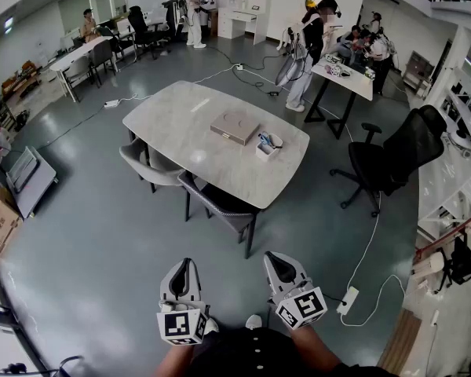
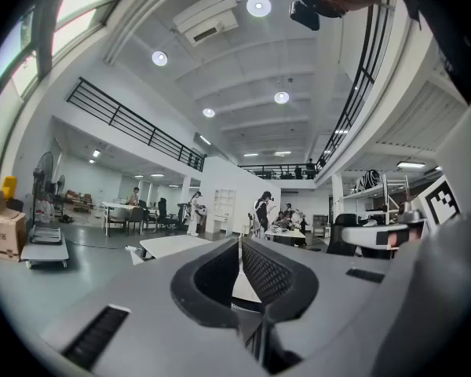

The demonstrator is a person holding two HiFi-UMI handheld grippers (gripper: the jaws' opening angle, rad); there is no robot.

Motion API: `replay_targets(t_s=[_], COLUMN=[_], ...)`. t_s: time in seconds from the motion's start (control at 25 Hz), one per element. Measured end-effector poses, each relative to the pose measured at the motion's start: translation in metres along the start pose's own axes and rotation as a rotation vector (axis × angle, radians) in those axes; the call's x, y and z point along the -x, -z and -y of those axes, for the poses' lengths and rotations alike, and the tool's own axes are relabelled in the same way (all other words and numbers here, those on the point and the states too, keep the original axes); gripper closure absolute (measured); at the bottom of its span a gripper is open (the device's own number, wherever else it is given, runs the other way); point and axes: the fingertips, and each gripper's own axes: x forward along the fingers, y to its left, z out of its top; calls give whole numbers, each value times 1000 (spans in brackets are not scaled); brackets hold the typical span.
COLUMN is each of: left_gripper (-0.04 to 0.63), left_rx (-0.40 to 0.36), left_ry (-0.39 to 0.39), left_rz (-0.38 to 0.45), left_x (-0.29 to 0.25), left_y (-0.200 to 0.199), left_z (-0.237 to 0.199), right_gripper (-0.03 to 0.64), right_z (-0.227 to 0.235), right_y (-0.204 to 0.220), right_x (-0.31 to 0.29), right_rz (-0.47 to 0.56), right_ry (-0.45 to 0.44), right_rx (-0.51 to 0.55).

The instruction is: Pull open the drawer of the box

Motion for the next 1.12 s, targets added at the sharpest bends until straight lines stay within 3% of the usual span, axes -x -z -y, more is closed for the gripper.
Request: replay_targets(t_s=[0.76, 1.12], left_gripper=[575, 575], left_rx=[-3, -26], left_ry=[24, 83], left_rz=[2, 6], left_x=[-1, 20], left_y=[1, -1], left_z=[-10, -40], right_gripper=[620, 620], right_z=[-19, -55], right_y=[-3, 18], right_x=[-12, -20], right_rz=[35, 29], right_ry=[-30, 26], right_rx=[2, -30])
